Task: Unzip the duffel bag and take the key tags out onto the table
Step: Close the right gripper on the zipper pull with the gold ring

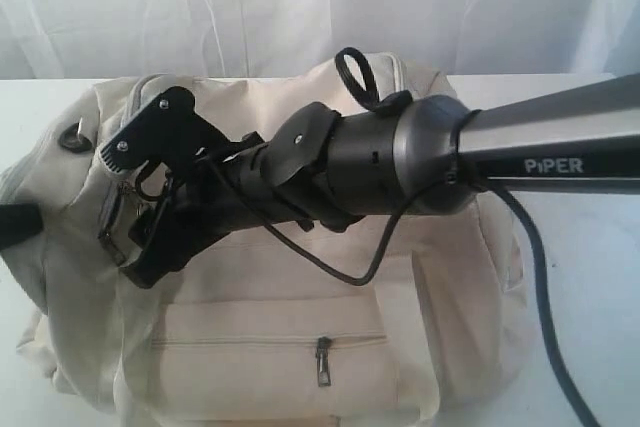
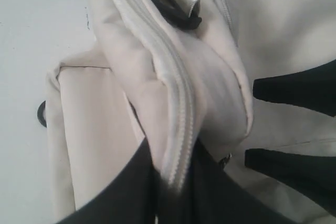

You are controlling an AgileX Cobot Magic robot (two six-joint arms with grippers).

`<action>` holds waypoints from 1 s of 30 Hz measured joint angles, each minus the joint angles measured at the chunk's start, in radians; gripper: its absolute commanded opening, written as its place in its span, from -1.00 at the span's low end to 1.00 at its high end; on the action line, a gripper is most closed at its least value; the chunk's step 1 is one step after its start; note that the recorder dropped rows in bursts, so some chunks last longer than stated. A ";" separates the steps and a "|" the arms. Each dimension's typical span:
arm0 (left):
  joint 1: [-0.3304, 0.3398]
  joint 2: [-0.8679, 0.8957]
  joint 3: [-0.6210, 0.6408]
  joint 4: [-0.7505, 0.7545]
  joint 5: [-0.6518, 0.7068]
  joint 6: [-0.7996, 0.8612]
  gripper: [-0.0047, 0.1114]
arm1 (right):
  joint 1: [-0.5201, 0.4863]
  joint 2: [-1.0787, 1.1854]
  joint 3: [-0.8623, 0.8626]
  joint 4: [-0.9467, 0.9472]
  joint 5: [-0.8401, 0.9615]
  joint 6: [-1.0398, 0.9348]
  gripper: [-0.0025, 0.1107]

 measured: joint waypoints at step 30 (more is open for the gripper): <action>0.000 0.000 0.000 0.100 0.037 0.000 -0.88 | 0.059 0.099 -0.040 0.002 -0.115 0.000 -0.09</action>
